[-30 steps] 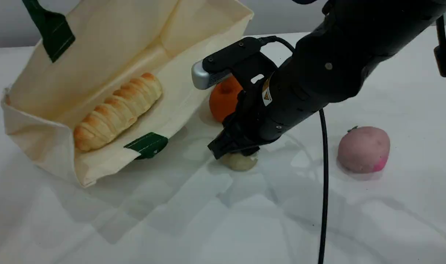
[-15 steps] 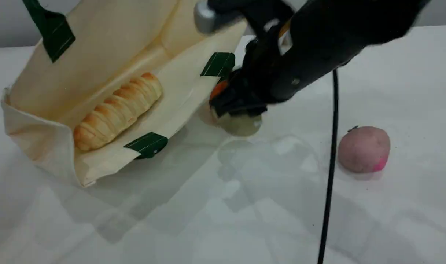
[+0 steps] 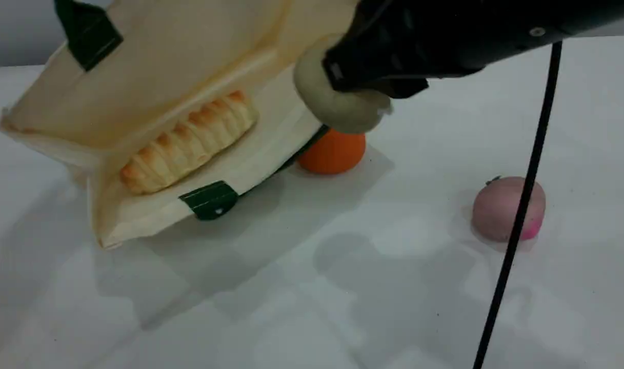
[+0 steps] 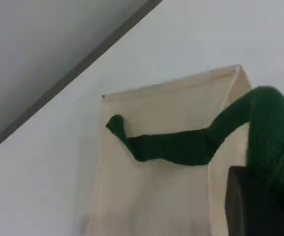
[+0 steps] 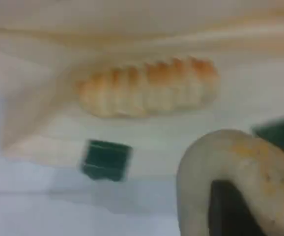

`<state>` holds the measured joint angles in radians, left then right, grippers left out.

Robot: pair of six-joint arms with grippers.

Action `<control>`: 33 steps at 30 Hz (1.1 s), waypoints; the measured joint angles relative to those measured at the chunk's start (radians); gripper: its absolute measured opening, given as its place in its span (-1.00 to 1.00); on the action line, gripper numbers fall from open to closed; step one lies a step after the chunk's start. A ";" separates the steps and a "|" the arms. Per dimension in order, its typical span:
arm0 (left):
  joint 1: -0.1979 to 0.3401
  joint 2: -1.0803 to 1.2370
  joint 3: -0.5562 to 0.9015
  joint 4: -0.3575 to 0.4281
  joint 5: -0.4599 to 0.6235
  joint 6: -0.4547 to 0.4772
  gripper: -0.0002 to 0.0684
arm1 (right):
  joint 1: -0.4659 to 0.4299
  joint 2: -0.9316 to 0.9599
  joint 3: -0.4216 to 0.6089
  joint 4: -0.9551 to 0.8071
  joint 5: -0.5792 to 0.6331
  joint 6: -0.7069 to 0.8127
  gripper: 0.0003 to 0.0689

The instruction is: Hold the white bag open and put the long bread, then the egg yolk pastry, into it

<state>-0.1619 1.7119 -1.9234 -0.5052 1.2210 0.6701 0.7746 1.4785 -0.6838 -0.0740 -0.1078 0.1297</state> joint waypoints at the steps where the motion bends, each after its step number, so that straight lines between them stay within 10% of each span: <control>1: -0.001 0.000 0.000 -0.004 -0.001 0.000 -0.76 | 0.014 -0.006 0.000 0.000 -0.007 0.000 -0.45; 19: -0.080 0.000 0.000 -0.021 0.000 -0.024 -0.76 | 0.073 0.061 -0.009 0.001 -0.264 -0.005 -0.45; 33: -0.080 0.000 0.000 -0.026 0.000 -0.057 -0.76 | -0.005 0.385 -0.261 0.004 -0.238 -0.109 -0.46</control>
<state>-0.2423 1.7119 -1.9234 -0.5314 1.2211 0.6131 0.7697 1.8636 -0.9448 -0.0697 -0.3459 0.0210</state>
